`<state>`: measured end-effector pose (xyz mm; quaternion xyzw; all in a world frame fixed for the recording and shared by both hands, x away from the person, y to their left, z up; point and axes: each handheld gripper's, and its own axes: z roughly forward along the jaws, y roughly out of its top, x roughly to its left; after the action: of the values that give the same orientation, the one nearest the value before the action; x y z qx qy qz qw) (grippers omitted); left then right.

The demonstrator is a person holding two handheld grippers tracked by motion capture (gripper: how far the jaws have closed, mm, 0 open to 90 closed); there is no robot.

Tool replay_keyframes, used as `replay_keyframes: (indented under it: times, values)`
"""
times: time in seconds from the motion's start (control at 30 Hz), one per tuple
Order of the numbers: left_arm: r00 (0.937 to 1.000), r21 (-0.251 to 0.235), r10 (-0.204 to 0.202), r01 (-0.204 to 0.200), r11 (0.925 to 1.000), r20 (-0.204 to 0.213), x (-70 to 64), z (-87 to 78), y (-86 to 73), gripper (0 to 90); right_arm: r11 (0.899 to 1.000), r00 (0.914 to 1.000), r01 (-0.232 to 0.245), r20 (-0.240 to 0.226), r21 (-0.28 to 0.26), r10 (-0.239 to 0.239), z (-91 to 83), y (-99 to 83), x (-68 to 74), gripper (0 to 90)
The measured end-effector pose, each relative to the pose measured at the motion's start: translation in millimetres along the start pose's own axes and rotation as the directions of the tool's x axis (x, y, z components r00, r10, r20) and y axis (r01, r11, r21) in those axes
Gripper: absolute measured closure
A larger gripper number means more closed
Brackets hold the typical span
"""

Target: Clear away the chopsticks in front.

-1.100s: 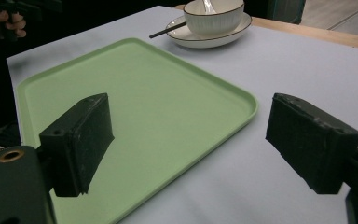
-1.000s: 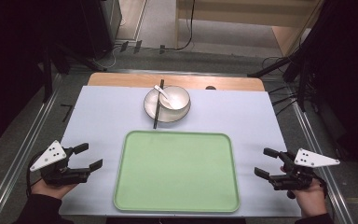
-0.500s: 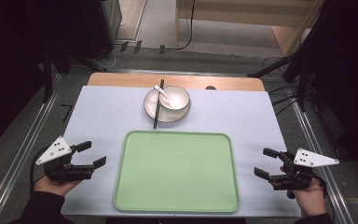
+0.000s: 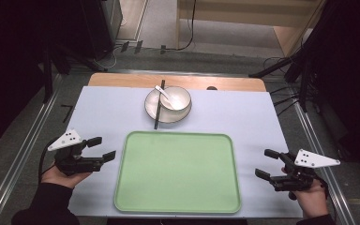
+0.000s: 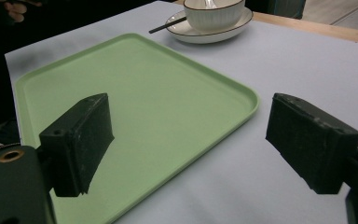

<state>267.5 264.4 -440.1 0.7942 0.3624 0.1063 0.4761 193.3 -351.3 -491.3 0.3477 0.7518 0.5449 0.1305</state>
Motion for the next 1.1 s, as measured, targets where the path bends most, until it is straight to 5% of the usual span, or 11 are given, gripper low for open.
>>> replay_keyframes:
  times: [0.27,0.37,0.5,0.7,1.1]
  values:
    - [0.9992,0.078,-0.037,0.038,0.9962,-0.015,3.1,16.6,16.3,16.6,1.0,1.0,0.003,-0.006,0.003,-0.003,1.9,0.7,1.3,14.9]
    - [0.9995,0.105,-0.024,0.021,0.9943,0.022,4.4,24.9,24.6,23.9,1.0,0.9999,0.004,-0.011,0.0,-0.004,1.5,0.9,1.7,14.9]
    - [0.997,0.131,-0.072,0.069,0.9891,0.026,6.6,36.9,40.3,24.0,1.0,1.0,0.002,-0.01,-0.005,-0.002,1.2,1.0,1.6,14.9]
    - [0.9975,0.163,-0.066,0.061,0.9848,0.026,6.3,58.3,55.0,25.1,1.0,0.9999,0.008,-0.014,0.011,-0.008,2.5,1.0,3.4,14.7]
    - [0.9968,0.225,-0.077,0.08,0.9712,-0.021,8.7,97.1,79.4,28.9,1.0,0.9998,0.011,-0.016,0.012,-0.01,1.4,0.2,3.4,14.5]
